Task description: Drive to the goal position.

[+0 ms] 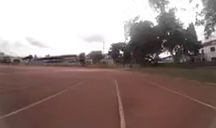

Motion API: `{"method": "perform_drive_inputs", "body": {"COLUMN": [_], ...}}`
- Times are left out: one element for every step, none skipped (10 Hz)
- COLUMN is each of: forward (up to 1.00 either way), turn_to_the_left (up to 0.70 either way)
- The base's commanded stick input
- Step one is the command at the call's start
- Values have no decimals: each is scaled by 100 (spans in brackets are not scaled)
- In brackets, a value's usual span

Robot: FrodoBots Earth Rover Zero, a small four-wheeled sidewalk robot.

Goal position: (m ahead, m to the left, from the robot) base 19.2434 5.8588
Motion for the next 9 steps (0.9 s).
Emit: {"method": "perform_drive_inputs", "body": {"forward": [70,70,70,70,70,70,70,70,70], "turn_to_the_left": [0,0,0,0,0,0,0,0,0]}}
